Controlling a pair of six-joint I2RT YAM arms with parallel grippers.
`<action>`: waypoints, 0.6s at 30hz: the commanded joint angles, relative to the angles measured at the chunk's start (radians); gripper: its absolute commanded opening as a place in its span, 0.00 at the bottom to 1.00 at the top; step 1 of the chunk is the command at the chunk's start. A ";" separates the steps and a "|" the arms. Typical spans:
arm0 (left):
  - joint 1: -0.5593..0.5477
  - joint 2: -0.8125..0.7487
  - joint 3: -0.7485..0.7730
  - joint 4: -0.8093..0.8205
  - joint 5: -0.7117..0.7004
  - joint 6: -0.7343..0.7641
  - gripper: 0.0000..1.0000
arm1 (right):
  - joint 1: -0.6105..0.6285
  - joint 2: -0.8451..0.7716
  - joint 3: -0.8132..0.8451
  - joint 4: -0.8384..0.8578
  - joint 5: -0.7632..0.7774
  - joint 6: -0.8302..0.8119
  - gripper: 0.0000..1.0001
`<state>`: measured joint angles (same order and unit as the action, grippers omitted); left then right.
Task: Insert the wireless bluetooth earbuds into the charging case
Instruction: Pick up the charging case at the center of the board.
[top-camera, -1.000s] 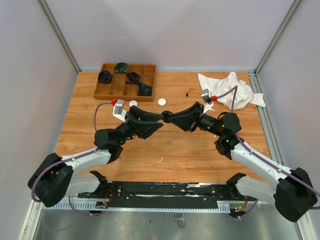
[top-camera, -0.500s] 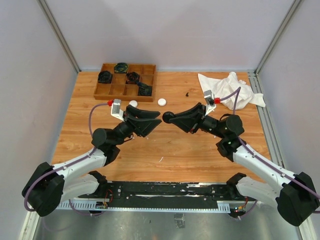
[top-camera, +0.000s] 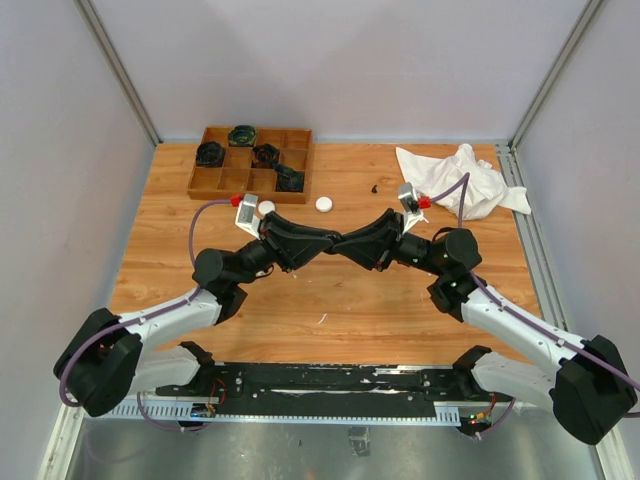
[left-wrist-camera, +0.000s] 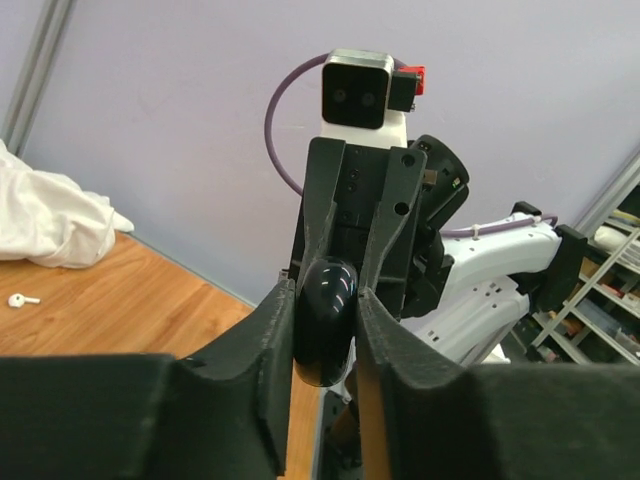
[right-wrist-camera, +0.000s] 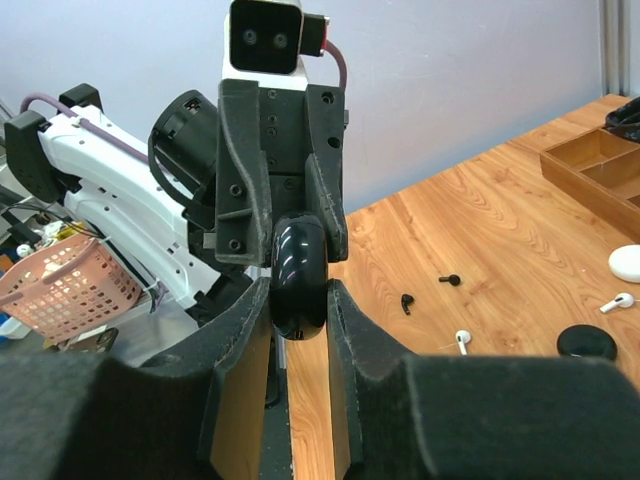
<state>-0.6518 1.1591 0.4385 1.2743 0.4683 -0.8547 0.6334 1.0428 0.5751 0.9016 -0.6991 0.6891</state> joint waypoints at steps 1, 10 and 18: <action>-0.005 -0.004 0.025 0.053 0.039 0.009 0.24 | 0.016 0.004 0.034 0.053 -0.046 -0.004 0.25; -0.003 -0.096 0.092 -0.248 0.126 0.205 0.04 | 0.013 -0.069 0.113 -0.274 -0.166 -0.243 0.64; -0.003 -0.124 0.264 -0.703 0.247 0.458 0.01 | 0.013 -0.174 0.219 -0.713 -0.209 -0.628 0.89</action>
<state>-0.6518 1.0496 0.6155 0.8433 0.6266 -0.5682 0.6334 0.9146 0.7250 0.4599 -0.8696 0.3294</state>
